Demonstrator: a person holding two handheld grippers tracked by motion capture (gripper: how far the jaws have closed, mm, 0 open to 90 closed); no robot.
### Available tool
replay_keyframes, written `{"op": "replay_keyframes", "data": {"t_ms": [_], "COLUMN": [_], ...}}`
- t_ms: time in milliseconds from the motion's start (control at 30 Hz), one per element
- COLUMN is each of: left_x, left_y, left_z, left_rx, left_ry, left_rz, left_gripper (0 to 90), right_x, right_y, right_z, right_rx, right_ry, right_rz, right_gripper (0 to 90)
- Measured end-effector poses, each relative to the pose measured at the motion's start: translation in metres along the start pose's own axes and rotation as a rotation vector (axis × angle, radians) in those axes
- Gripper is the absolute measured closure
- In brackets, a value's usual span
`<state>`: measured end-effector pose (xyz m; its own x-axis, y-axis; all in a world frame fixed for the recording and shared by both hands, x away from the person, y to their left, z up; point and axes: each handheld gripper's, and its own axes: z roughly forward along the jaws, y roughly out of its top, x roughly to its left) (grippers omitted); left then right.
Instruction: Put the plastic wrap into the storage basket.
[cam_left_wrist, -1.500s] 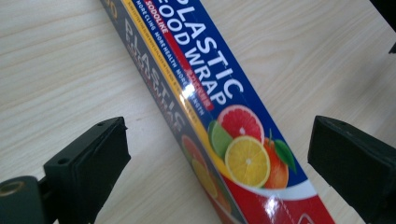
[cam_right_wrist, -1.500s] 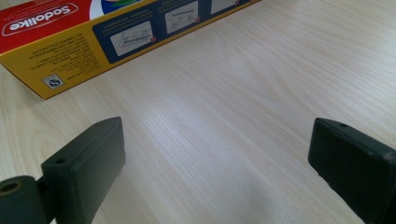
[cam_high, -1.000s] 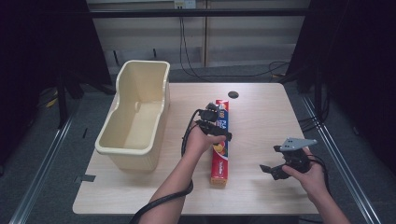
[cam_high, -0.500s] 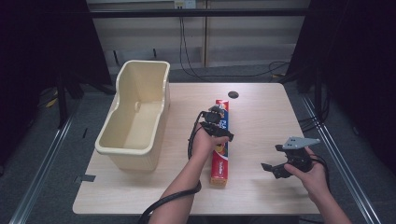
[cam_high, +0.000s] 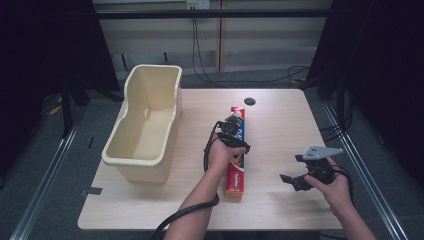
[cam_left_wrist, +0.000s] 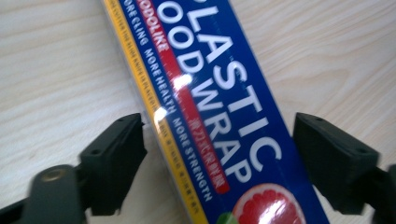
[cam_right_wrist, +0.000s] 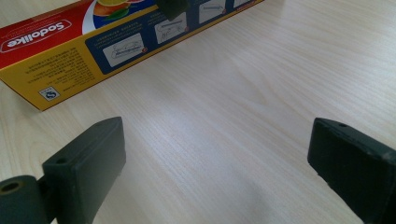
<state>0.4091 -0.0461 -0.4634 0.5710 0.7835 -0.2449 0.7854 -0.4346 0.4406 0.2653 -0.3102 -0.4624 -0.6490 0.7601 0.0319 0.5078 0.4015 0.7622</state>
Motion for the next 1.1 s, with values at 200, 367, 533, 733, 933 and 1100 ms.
{"op": "replay_keyframes", "data": {"t_ms": [200,367,533,733,933,1100], "left_x": [0.002,0.001,0.0,0.0,0.003,0.003], "left_y": [0.0,0.0,0.001,0.003,0.003,0.002], "left_z": [0.002,0.005,0.003,-0.001,-0.012,-0.008], "left_rx": [0.012,0.014,0.029,0.055,0.125,0.096], "left_ry": [-0.008,-0.003,0.005,0.021,0.086,0.082], "left_rz": [-0.051,-0.088,-0.13,-0.156,-0.128,-0.145], "left_gripper": [19.8,20.5,23.3,29.5,35.8,33.2], "right_x": [0.0,0.0,0.0,0.0,0.0,0.0], "right_y": [0.0,0.0,0.0,0.0,0.001,0.001], "right_z": [0.001,0.001,0.001,0.001,0.001,0.002], "right_rx": [-0.001,0.003,0.006,0.008,-0.001,-0.001], "right_ry": [0.001,-0.005,0.001,0.0,-0.004,0.0], "right_rz": [-0.007,-0.005,-0.001,-0.003,-0.003,-0.003], "right_gripper": [4.2,4.3,4.3,4.3,4.3,4.3]}}
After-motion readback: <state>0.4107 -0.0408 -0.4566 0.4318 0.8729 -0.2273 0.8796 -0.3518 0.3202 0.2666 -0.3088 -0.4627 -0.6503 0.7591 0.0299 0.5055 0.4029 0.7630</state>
